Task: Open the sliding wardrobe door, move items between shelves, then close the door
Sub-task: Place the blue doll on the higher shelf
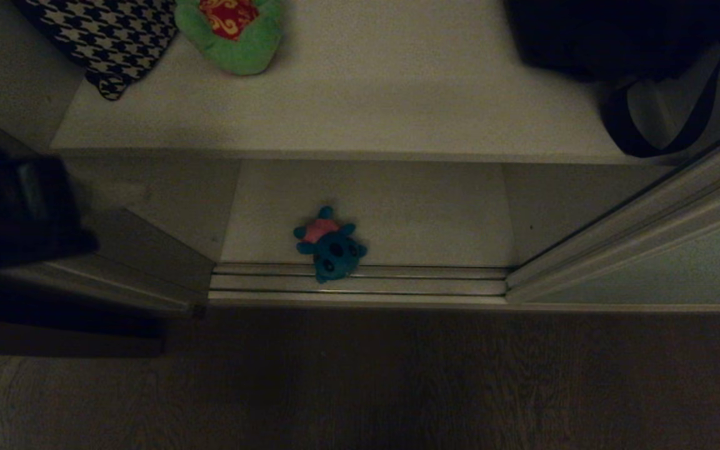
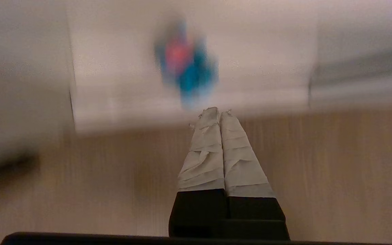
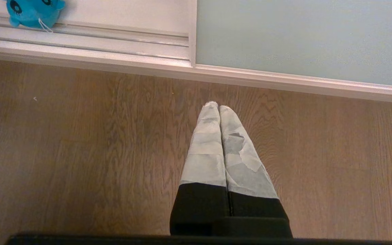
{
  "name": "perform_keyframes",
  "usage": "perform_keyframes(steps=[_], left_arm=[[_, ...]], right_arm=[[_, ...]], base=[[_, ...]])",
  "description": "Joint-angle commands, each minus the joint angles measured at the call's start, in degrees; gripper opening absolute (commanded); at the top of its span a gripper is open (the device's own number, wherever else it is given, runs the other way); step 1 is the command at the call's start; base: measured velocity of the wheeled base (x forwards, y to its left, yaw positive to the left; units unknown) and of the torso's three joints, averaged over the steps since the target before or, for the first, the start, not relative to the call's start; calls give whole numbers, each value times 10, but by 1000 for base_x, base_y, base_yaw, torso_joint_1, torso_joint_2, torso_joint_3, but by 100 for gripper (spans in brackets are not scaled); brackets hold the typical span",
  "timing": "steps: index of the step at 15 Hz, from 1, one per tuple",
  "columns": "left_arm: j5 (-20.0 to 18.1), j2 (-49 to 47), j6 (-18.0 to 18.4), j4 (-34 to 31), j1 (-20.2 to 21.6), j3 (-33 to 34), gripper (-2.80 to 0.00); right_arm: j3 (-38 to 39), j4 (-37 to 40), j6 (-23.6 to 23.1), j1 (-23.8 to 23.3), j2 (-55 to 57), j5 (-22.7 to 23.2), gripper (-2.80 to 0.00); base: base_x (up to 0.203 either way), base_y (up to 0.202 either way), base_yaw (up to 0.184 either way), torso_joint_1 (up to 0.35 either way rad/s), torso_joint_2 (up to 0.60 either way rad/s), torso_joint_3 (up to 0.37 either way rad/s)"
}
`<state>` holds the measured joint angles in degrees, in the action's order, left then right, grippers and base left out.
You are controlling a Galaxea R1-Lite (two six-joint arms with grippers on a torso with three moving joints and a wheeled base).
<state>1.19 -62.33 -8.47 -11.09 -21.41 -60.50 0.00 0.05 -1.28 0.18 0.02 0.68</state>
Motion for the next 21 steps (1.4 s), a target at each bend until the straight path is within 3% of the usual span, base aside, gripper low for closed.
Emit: perform_keyframes(steps=[1, 3, 6, 10, 16, 20, 21], left_arm=[[-10, 109, -15, -106, -2, 71, -280], [-43, 144, -56, -187, -2, 144, -280], [-80, 96, -85, -174, -1, 223, -280], [-87, -107, -88, 21, -1, 282, -280], [-87, -400, -80, 323, -1, 281, -280], [-85, -505, -88, 395, -1, 208, -280], [-78, -517, -95, 409, -2, 196, 0]], right_arm=[[0, 0, 0, 0, -2, 0, -280], [0, 0, 0, 0, -2, 0, -280], [0, 0, 0, 0, -2, 0, -280], [0, 0, 0, 0, -2, 0, -280], [0, 0, 0, 0, -2, 0, -280], [0, 0, 0, 0, -2, 0, -280], [0, 0, 0, 0, -2, 0, -280]], base=[[0, 0, 0, 0, 0, 0], [0, 0, 0, 0, 0, 0], [0, 0, 0, 0, 0, 0], [0, 0, 0, 0, 0, 0], [0, 0, 0, 0, 0, 0], [0, 0, 0, 0, 0, 0], [0, 0, 0, 0, 0, 0]])
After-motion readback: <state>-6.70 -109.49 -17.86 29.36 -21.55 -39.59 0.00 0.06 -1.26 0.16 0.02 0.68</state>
